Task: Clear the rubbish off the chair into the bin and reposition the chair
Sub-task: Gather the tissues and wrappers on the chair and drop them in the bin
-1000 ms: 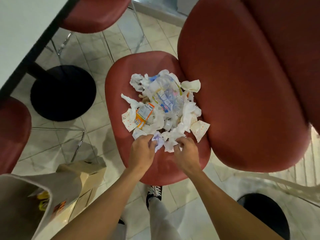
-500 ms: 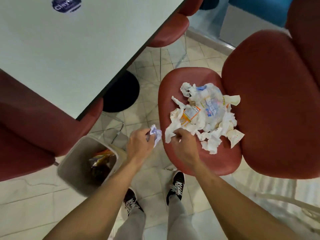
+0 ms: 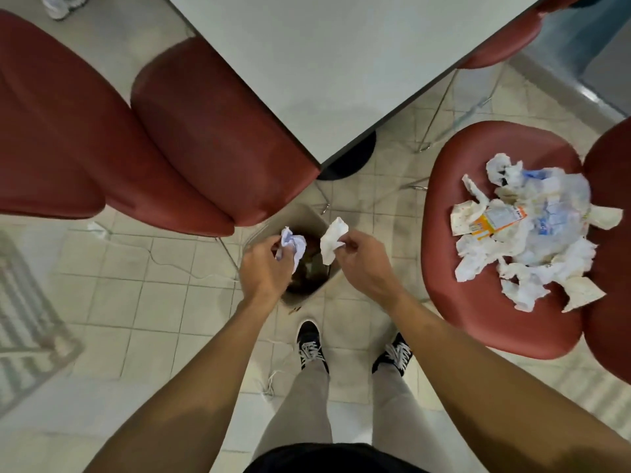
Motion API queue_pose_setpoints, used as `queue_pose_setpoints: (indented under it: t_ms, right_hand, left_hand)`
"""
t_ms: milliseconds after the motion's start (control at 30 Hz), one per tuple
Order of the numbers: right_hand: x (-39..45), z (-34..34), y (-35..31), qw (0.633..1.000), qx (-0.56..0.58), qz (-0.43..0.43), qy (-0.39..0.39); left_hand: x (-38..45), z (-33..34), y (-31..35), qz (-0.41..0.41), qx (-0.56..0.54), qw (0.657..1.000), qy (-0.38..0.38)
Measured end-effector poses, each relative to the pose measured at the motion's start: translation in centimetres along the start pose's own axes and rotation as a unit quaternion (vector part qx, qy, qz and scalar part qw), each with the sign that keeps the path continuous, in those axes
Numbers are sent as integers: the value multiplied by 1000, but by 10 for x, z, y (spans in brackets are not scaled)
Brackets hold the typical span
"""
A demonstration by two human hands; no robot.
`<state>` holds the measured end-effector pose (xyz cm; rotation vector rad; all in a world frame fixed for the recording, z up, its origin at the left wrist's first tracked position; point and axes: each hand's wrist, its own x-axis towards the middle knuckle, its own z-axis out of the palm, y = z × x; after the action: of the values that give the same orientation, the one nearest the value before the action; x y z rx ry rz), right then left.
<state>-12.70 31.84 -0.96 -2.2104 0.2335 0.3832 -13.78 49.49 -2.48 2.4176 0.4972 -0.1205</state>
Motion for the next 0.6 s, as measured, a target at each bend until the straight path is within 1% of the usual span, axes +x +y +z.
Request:
queue_pose_setpoints:
  t_ms: [167,267,333,467,533,600]
  right_hand:
    - [1,40,-13,999,-7,11,-30]
    - [4,52,-8,998,-31,31,-37]
    - [6,55,0,997,-33,57,-45]
    - [7,39,20,995,-31,70,-59]
    - [6,21,37,995,-32,82,-56]
    - [4,-4,60,993,-33,108,-34]
  left_hand:
    - [7,-6,-35,-39,1,999,3]
    - [11,0,-41,-60,9,998,-35]
    - [11,6,-41,-77,0,996,-46]
    - [7,19,-33,-104,9,993,-59]
    - [3,26,-26,-95,14,993,-70]
    - [-2,38,-11,-81,26,993,-86]
